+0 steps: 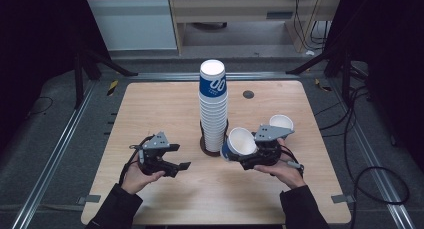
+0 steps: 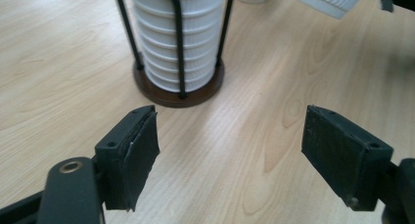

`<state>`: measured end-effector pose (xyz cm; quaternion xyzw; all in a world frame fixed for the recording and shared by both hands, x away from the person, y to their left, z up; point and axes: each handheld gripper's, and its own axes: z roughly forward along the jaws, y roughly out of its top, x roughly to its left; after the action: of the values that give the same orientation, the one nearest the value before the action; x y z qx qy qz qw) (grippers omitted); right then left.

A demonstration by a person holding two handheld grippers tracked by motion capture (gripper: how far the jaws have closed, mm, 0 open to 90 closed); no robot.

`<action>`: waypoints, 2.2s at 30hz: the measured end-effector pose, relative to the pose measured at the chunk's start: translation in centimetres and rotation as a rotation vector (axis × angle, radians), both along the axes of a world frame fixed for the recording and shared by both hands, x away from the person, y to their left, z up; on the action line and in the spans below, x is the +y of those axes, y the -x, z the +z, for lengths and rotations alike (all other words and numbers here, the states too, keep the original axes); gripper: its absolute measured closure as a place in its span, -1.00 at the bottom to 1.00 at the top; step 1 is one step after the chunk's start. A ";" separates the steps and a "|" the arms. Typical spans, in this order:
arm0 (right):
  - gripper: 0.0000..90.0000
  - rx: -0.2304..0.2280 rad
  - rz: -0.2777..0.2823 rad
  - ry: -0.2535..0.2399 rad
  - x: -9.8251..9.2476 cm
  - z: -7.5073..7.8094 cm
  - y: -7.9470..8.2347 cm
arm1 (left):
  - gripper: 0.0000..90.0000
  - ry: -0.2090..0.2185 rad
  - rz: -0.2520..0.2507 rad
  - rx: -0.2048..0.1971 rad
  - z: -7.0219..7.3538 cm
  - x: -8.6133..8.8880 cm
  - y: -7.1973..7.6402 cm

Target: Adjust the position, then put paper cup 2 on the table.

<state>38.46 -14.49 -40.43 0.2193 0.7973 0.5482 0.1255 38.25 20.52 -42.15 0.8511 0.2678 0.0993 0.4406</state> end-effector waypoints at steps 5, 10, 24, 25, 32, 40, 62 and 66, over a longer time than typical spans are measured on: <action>-0.55 0.007 -0.053 0.023 -1.0 0.0 0.1 | -0.54 -0.003 0.069 0.000 0.0 0.7 -0.4; -0.55 0.023 -0.141 0.086 -2.1 -0.2 0.1 | -0.55 -0.009 0.123 0.002 0.0 1.3 -0.7; -0.56 0.065 -0.320 0.163 -5.1 -0.1 0.6 | -0.58 0.000 0.218 0.013 0.1 2.8 -1.5; -0.56 0.065 -0.320 0.163 -5.1 -0.1 0.6 | -0.58 0.000 0.218 0.013 0.1 2.8 -1.5; -0.56 0.110 -0.378 0.220 -6.1 -1.2 0.6 | -0.59 0.005 0.251 0.020 -0.1 3.4 -1.7; -0.56 0.161 -0.410 0.300 -6.0 -3.1 -0.3 | -0.58 0.008 0.259 0.018 -0.1 3.8 -1.8; -0.59 0.239 -0.462 0.359 -5.7 -6.2 -2.3 | -0.58 -0.007 0.261 0.030 -0.6 3.8 -2.0; -0.61 0.231 -0.457 0.370 -5.6 -6.3 -2.3 | -0.58 -0.012 0.254 0.032 -0.7 3.7 -2.0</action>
<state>40.81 -20.12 -46.77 0.4271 0.8226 0.3228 0.1918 40.24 24.26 -42.83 0.8142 0.3799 0.1425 0.4152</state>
